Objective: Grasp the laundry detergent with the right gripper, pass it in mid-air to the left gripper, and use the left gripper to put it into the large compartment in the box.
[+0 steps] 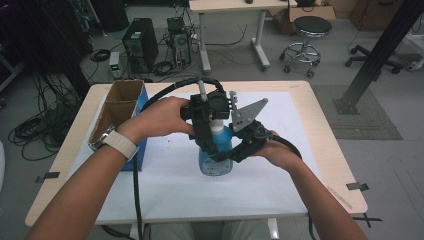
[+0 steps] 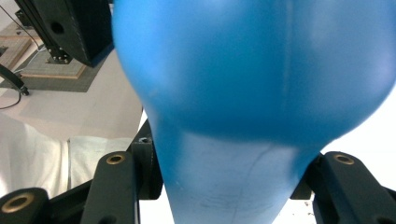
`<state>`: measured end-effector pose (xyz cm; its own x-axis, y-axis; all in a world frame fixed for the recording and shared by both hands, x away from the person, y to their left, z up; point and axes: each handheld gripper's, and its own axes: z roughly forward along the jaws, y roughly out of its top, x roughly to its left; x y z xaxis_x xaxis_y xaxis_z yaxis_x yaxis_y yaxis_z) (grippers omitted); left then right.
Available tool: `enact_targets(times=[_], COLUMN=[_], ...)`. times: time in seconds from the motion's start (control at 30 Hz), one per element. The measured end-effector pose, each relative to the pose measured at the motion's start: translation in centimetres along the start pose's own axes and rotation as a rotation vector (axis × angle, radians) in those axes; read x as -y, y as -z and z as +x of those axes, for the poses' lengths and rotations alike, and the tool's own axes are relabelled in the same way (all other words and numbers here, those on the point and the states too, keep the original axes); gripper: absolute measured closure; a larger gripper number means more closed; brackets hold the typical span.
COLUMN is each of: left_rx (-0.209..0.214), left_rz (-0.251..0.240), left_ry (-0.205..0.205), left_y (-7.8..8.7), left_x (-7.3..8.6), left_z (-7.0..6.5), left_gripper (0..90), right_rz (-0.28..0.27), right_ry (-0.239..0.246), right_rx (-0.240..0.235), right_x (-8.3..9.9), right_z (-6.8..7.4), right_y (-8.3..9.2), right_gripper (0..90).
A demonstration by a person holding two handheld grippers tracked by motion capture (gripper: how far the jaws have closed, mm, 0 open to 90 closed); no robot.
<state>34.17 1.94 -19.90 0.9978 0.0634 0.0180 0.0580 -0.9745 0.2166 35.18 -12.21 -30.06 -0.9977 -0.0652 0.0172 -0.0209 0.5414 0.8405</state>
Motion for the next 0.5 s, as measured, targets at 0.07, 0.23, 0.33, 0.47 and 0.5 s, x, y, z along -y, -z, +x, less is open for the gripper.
enact_targets(times=[0.07,0.23,0.33,0.47,0.5], left_rx=[0.002,0.004,0.001,0.004,0.004], left_rz=[0.001,0.001,0.0,0.003,0.004], left_ry=[-0.001,-0.004,-0.005,-0.006,-0.006], left_y=[-0.04,-0.05,-0.07,-0.1,-0.11], left_x=[-0.07,-0.19,-0.21,-0.29,-0.31], left_z=[-0.01,0.04,-0.02,-0.06,-0.06], left_gripper=[10.0,13.1,15.4,17.3,17.6], right_rz=[0.001,-0.001,0.0,0.0,0.0], right_ry=[-0.001,-0.005,-0.003,-0.004,-0.004], right_rx=[0.001,0.004,0.002,0.003,0.003], right_x=[0.0,0.04,0.07,0.08,0.07], right_z=[0.01,0.01,0.0,-0.01,0.0], right_y=[0.04,0.07,0.08,0.09,0.09], right_gripper=[45.2,45.2,45.1,45.2,45.2])
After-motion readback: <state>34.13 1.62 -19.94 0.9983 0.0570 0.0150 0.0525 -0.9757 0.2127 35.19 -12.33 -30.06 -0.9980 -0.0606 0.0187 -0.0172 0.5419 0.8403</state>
